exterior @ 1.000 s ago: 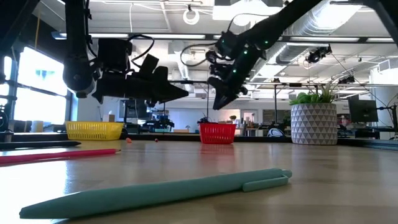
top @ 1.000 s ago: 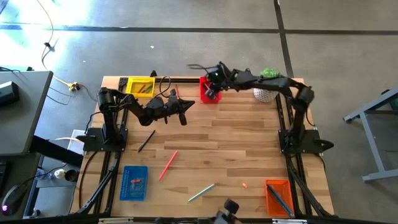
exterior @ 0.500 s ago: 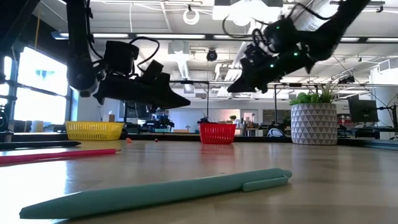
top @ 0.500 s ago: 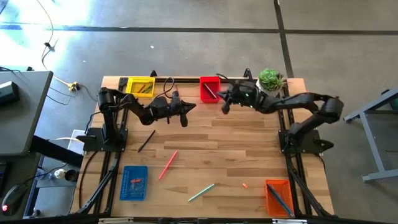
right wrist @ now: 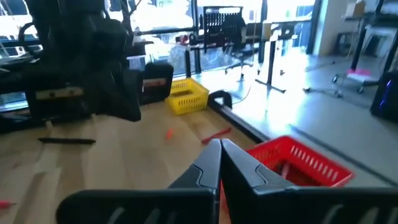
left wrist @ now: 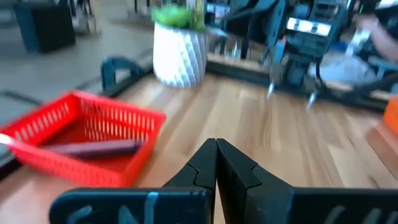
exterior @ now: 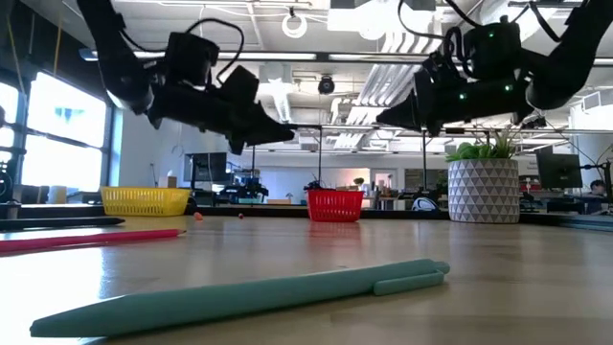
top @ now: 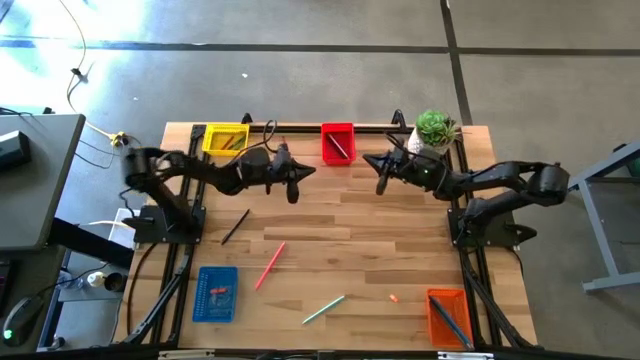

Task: Sort crayons/erasers/pens/pencils in bins
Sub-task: Put the top orange eraser into the blue bin

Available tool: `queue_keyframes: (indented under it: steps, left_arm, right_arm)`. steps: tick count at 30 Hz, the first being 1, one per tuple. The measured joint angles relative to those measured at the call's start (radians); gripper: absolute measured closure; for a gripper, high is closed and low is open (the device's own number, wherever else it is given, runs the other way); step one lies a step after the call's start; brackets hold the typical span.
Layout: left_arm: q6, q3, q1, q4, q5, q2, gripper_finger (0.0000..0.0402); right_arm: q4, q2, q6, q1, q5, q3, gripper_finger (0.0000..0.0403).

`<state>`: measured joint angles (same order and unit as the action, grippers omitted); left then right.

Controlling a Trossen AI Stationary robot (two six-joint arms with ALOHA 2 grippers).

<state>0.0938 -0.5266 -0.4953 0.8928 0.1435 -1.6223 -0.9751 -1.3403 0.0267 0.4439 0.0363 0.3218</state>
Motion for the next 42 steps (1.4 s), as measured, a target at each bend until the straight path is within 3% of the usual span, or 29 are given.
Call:
queue_keyframes:
  steps: [5,10,14,19,22,30,42]
  left_arm:
    - [-0.007,-0.066,0.019,-0.411,-0.028,0.148,0.0401]
    - [0.016,-0.162,0.074,-0.831,-0.168,0.233,0.0398]
    - [0.103,-0.243,0.115,-1.12,-0.214,0.254,0.0383]
    - [0.18,-0.321,0.111,-1.37,-0.23,0.247,0.0353]
    - [0.206,-0.331,0.044,-1.442,-0.235,0.239,0.033]
    - [0.174,-0.333,-0.165,-1.39,-0.226,0.17,0.0268]
    - [0.097,-0.332,-0.237,-1.374,-0.357,-0.017,0.0214]
  right_arm:
    - [0.036,0.0,-0.006,-0.002,0.091,-0.006,0.0402]
    - [0.04,0.0,-0.072,-0.014,0.122,-0.006,0.0402]
    - [0.053,0.0,-0.084,-0.015,0.123,-0.006,0.0403]
    - [0.016,0.0,-0.064,-0.015,0.118,-0.006,0.0403]
    - [-0.001,0.0,-0.002,-0.021,0.086,-0.006,0.0403]
    - [-0.006,-0.001,-0.039,-0.053,0.06,-0.006,0.0403]
    - [-0.023,-0.001,-0.048,-0.054,0.075,-0.006,0.0403]
